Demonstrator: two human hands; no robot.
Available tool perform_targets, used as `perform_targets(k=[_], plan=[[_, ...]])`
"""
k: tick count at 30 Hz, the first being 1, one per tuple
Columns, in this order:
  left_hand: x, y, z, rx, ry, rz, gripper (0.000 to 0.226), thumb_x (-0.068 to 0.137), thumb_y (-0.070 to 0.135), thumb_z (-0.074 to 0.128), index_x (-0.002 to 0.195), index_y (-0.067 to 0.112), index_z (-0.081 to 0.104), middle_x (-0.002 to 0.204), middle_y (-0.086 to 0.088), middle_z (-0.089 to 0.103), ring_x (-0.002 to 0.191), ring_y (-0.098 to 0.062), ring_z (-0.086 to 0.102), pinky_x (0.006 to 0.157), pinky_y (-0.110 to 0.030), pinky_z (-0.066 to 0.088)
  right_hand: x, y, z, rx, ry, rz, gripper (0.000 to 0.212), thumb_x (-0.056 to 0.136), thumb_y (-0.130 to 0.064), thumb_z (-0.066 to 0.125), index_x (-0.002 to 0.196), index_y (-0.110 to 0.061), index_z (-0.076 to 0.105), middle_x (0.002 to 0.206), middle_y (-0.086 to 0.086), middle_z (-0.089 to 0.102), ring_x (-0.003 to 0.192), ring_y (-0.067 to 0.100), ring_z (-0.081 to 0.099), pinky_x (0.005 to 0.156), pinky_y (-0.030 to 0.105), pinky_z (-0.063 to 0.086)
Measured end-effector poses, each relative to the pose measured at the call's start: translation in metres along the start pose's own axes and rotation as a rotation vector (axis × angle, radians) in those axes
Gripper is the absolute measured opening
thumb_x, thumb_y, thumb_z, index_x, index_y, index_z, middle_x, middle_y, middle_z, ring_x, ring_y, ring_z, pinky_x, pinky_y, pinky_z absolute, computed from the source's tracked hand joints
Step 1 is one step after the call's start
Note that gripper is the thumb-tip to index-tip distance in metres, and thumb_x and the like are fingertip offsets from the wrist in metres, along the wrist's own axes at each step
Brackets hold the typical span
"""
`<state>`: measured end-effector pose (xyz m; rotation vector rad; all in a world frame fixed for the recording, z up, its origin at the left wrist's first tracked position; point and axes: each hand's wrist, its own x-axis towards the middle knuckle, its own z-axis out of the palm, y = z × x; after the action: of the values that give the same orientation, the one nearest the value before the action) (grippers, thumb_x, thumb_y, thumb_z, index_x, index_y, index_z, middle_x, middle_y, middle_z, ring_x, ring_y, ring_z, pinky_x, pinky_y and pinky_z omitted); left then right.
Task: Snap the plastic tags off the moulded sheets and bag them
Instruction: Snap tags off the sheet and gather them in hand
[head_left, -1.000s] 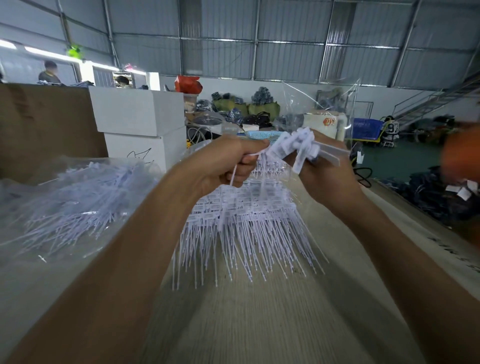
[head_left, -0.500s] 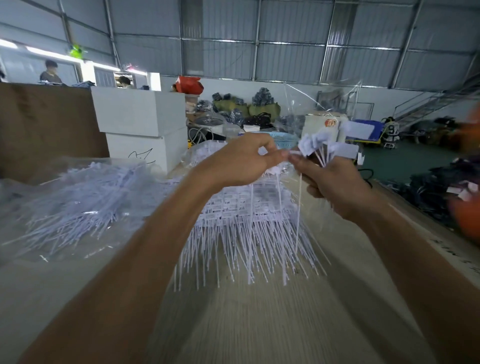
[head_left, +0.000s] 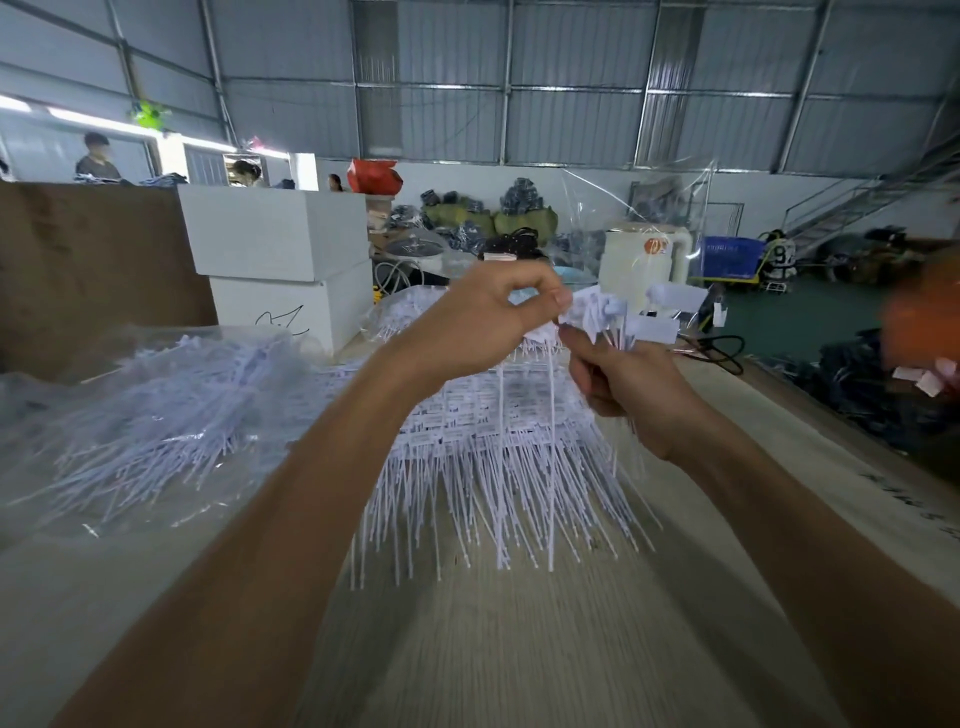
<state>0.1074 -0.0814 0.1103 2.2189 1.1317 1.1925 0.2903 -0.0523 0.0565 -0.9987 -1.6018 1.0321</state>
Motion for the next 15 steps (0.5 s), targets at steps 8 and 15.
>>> perform_targets(k=[8, 15], plan=[[-0.002, -0.005, -0.001, 0.08, 0.037, -0.061, 0.027, 0.109, 0.037, 0.034, 0.1, 0.022, 0.054, 0.103, -0.017, 0.064, 0.075, -0.032, 0.061, 0.078, -0.046, 0.055, -0.006, -0.011, 0.005, 0.151, -0.098, -0.062, 0.04, 0.105, -0.036, 0.049, 0.087, -0.006, 0.068, 0.085, 0.02, 0.065, 0.069, 0.022, 0.06, 0.068, 0.036, 0.053], [0.0, -0.014, 0.005, 0.225, 0.091, 0.009, 0.016, 0.105, 0.041, 0.044, 0.102, 0.026, 0.047, 0.057, 0.002, 0.053, 0.048, -0.017, 0.054, 0.07, -0.048, 0.058, -0.006, -0.018, 0.007, 0.182, -0.143, -0.027, 0.032, 0.096, -0.041, 0.065, 0.09, -0.009, 0.065, 0.059, -0.006, 0.023, 0.048, 0.01, 0.017, 0.041, 0.02, 0.019]])
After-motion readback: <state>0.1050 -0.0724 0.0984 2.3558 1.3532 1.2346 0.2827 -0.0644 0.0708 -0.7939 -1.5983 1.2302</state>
